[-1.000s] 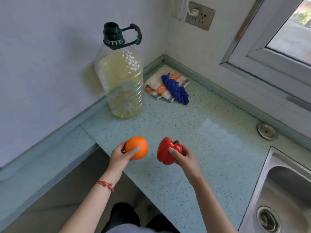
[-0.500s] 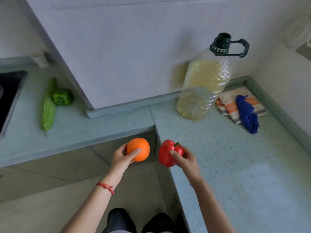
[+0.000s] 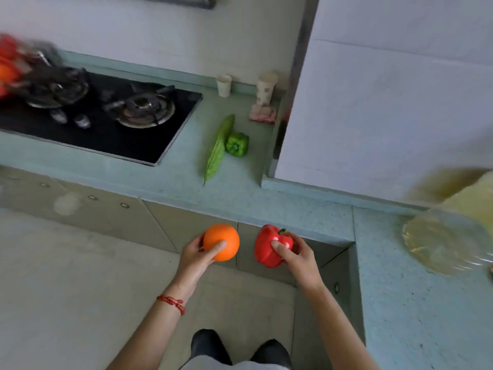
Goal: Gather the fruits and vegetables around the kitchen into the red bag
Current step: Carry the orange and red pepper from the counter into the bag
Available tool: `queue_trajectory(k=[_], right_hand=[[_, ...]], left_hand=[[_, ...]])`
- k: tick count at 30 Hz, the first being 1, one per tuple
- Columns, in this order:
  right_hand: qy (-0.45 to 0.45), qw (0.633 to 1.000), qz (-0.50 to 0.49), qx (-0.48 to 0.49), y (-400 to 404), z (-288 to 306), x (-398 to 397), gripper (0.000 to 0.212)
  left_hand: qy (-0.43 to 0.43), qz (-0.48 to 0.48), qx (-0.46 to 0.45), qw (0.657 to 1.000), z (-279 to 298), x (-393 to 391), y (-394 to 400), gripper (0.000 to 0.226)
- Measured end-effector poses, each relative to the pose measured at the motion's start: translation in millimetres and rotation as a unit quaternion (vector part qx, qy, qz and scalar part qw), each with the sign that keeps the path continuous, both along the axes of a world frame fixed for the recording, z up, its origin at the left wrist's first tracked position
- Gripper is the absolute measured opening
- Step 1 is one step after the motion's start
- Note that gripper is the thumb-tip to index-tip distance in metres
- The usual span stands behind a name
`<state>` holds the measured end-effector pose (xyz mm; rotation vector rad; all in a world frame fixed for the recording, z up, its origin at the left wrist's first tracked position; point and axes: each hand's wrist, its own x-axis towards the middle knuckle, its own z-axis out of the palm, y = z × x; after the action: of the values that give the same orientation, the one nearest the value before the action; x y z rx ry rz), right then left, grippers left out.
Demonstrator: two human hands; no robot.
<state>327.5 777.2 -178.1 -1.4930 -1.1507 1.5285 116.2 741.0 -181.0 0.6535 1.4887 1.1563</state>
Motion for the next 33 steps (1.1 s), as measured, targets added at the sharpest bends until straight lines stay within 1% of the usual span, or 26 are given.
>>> queue_trajectory(k=[2,4,6,8,9,10,12,13,14,15,17,18,19,24,26,28,29,32,33], right_hand=[[-0.005,0.999,0.036,0.001,8,0,-28,0.059],[-0.005,0.998,0.069,0.004,14,-2,-55,0.051],[0.0,0.995,0.098,0.005,18,-4,-83,0.04],[0.001,0.991,0.134,0.002,22,-6,-111,0.032],[-0.001,0.988,0.154,0.001,22,-6,-124,0.033],[-0.004,0.984,0.177,0.002,23,-5,-137,0.039],[-0.01,0.975,0.223,0.002,25,-6,-161,0.067],[-0.014,0.969,0.245,0.002,26,-6,-172,0.075],[-0.016,0.964,0.266,0.001,28,-6,-184,0.075],[-0.018,0.958,0.285,-0.003,30,-7,-195,0.068],[-0.023,0.948,0.318,-0.002,34,-9,-217,0.045],[-0.028,0.941,0.338,0.002,36,-9,-228,0.038],[-0.03,0.932,0.36,0.007,38,-10,-238,0.035],[-0.008,0.891,0.454,-0.009,40,-8,-283,0.034],[0.006,0.874,0.485,-0.017,39,-8,-295,0.041],[0.014,0.859,0.511,-0.026,40,-9,-305,0.055],[0.016,0.852,0.523,-0.031,39,-10,-309,0.058],[0.012,0.829,0.557,-0.041,39,-13,-318,0.044],[0.011,0.822,0.567,-0.042,39,-14,-322,0.043]], left_hand=[[0.021,0.034,-0.01,0.999,-1,-26,-7,0.065],[0.04,0.07,-0.024,0.996,-3,-52,-16,0.066],[0.059,0.099,-0.034,0.993,-4,-76,-27,0.071],[0.057,0.133,-0.035,0.989,-5,-97,-41,0.079],[0.052,0.153,-0.038,0.986,-5,-105,-47,0.083],[0.046,0.174,-0.044,0.983,-5,-113,-54,0.087],[0.04,0.219,-0.051,0.974,-4,-127,-66,0.091],[0.039,0.244,-0.054,0.967,-5,-132,-73,0.089],[0.04,0.267,-0.06,0.961,-6,-138,-78,0.081],[0.04,0.29,-0.064,0.954,-8,-143,-84,0.071],[0.042,0.336,-0.072,0.938,-11,-151,-95,0.053],[0.043,0.358,-0.076,0.93,-11,-154,-100,0.051],[0.043,0.38,-0.077,0.921,-12,-156,-105,0.052],[0.035,0.489,-0.078,0.868,-8,-160,-125,0.052],[0.033,0.52,-0.077,0.85,-8,-157,-131,0.05],[0.033,0.543,-0.078,0.835,-9,-152,-136,0.05],[0.035,0.554,-0.08,0.828,-9,-149,-138,0.05],[0.047,0.578,-0.089,0.81,-11,-143,-142,0.05],[0.049,0.585,-0.093,0.804,-11,-142,-143,0.05]])
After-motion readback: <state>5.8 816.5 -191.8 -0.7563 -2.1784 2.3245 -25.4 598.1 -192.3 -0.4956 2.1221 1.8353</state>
